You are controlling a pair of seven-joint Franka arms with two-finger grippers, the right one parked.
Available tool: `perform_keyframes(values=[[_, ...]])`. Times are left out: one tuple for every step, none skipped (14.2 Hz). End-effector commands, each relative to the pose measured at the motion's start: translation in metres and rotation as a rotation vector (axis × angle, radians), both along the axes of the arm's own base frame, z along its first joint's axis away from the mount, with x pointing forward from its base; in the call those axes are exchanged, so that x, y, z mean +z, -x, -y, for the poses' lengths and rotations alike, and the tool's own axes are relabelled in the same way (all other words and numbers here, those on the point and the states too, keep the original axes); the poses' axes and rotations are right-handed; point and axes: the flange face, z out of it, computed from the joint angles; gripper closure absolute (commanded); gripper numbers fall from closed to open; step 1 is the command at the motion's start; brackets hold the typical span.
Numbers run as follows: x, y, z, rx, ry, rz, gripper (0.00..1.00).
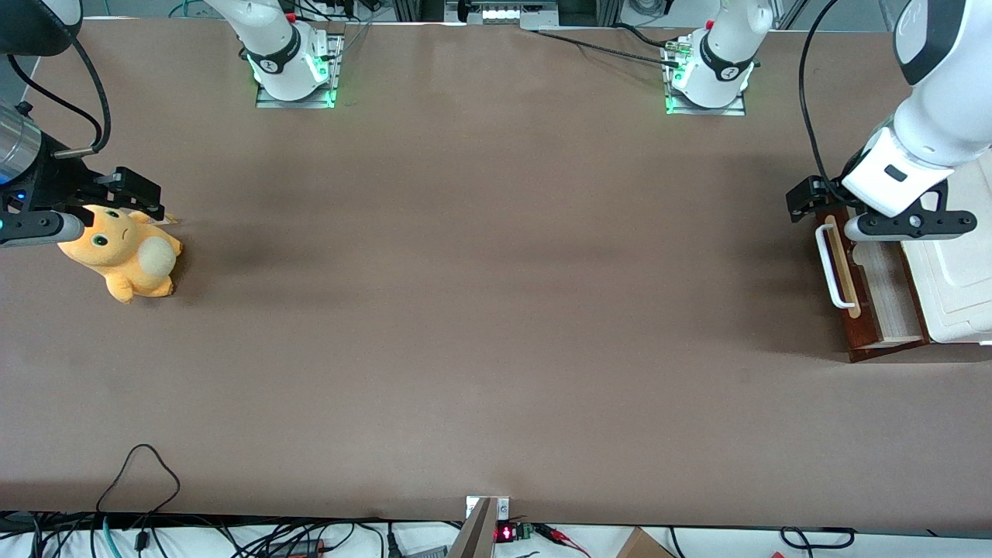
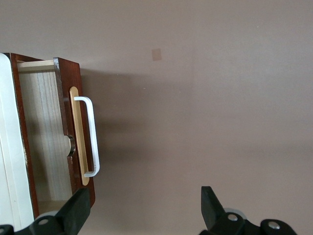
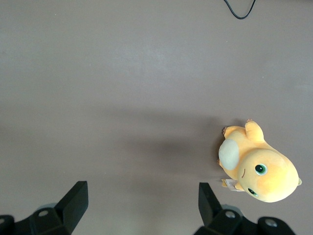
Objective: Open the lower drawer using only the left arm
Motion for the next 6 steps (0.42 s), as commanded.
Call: perform_keyframes(values=[[0.0068,0.0051,0.0003,-0.020,0.058,0.017,0.00],[0.0073,0.0047,0.0011,-0.014,0.076,0.016,0.00],[0.0065,0.0043,0.0011,-0.014,0.077,0.015,0.00],[0.0072,0.0042,0.0007,-0.011,0.081,0.016,0.00],[0.0080,0.0040,0.0004,-0.012,0.078,0.018,0.00],[0.0080,0.0039,-0.0002,-0.013,0.071,0.018,0.00]])
